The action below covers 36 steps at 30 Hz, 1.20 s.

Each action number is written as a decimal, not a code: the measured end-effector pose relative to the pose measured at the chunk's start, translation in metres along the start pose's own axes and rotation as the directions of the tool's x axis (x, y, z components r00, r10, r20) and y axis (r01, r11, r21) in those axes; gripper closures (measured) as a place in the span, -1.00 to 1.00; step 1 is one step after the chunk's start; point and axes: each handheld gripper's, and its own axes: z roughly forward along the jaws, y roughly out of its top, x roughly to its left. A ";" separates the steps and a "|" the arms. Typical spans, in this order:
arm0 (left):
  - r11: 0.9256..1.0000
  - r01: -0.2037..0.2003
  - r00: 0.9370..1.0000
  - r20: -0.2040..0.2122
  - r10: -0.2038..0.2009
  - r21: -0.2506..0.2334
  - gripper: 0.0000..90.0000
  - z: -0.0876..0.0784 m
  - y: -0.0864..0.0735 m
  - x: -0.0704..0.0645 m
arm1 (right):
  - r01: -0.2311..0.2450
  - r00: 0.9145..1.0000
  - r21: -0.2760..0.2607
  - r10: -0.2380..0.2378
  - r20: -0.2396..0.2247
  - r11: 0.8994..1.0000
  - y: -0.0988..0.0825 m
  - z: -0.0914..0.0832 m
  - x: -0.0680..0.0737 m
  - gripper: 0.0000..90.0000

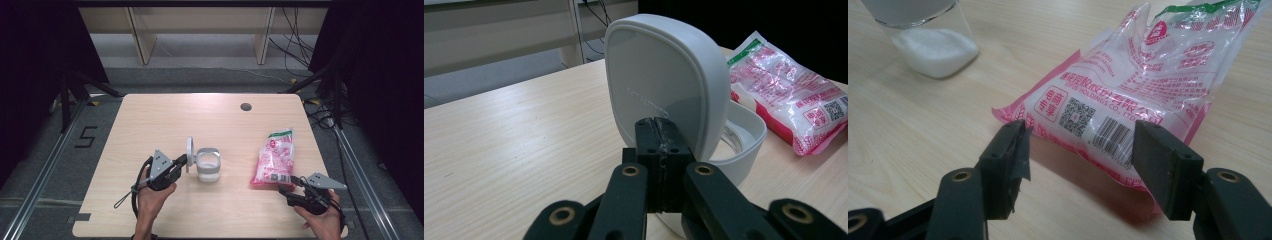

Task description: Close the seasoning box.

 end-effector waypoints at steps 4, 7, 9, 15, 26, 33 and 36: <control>1.000 -0.004 1.000 0.000 0.004 -0.001 0.98 0.001 0.001 0.000 | 0.038 0.999 -0.002 -0.038 -0.001 0.999 0.000 -0.002 -0.002 -0.11; 1.000 -0.003 1.000 0.000 0.003 0.001 0.97 0.002 0.002 -0.001 | 0.043 0.999 -0.002 -0.043 -0.003 0.999 0.000 -0.002 -0.003 -0.11; 1.000 -0.003 1.000 0.001 0.003 -0.003 0.97 0.002 0.002 -0.001 | 0.051 0.999 -0.006 -0.051 -0.002 0.999 0.000 -0.003 -0.003 -0.11; 1.000 -0.004 1.000 0.010 0.004 -0.006 0.97 0.004 0.002 -0.003 | 0.052 0.999 -0.008 -0.052 -0.004 0.999 0.000 -0.002 -0.002 -0.11; 1.000 -0.014 1.000 0.014 0.014 -0.004 0.97 0.005 0.004 -0.007 | 0.056 0.998 -0.008 -0.056 -0.004 0.998 0.000 -0.002 -0.003 -0.11; 1.000 -0.024 0.999 0.032 0.024 0.004 0.97 0.009 0.005 -0.014 | 0.061 0.998 -0.010 -0.061 -0.011 0.998 0.000 -0.002 -0.003 -0.11; 1.000 -0.019 0.999 0.031 0.019 0.000 0.95 0.008 0.005 -0.014 | 0.051 0.999 -0.014 -0.052 -0.013 0.999 -0.001 -0.001 -0.002 -0.11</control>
